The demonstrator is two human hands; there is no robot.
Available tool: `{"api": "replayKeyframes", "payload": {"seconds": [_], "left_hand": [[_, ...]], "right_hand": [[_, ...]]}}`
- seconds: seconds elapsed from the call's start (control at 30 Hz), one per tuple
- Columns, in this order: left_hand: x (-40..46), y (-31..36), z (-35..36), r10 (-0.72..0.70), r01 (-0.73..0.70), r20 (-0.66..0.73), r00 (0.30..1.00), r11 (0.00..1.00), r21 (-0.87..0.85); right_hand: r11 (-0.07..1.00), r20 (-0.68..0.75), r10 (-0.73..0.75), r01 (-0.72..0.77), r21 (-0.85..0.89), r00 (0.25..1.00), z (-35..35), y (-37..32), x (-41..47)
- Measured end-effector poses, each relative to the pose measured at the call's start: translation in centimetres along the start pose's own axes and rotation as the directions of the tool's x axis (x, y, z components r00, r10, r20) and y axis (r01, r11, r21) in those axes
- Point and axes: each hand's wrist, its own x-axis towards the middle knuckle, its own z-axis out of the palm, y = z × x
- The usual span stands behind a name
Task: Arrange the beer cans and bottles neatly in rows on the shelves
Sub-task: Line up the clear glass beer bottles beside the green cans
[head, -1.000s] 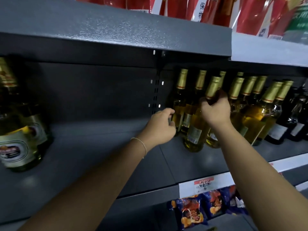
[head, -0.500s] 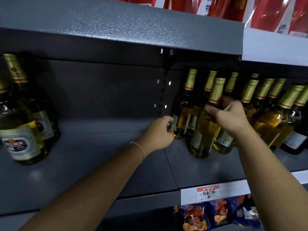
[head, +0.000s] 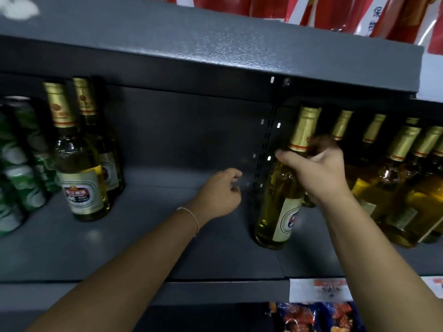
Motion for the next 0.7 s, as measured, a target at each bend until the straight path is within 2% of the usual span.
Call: {"api": "replayKeyframes", "payload": {"seconds": [0.27, 0.37, 0.53, 0.7], "left_hand": [[-3.7, -5.5, -6.3, -0.090, 0.089, -0.020, 0.996, 0.993, -0.082], [-5.4, -7.2, -8.8, -0.104, 0.109, 0.047, 0.993, 0.987, -0.117], [-9.3, -8.4, -13.4, -0.033, 0.054, 0.224, 0.974, 0.995, -0.089], [-12.5, -9.4, -17.3, -0.010, 0.053, 0.291, 0.957, 0.989, -0.140]], "right_hand": [[0.998, 0.149, 0.038, -0.032, -0.045, 0.988, 8.7, -3.3, -3.1], [0.996, 0.160, 0.067, -0.058, -0.062, 0.985, 12.0, -4.6, -4.3], [0.996, 0.151, 0.059, -0.048, -0.076, 0.987, 17.3, -6.7, -6.3], [0.995, 0.127, 0.041, -0.029, -0.094, 0.991, 21.9, -8.8, -8.5]]}}
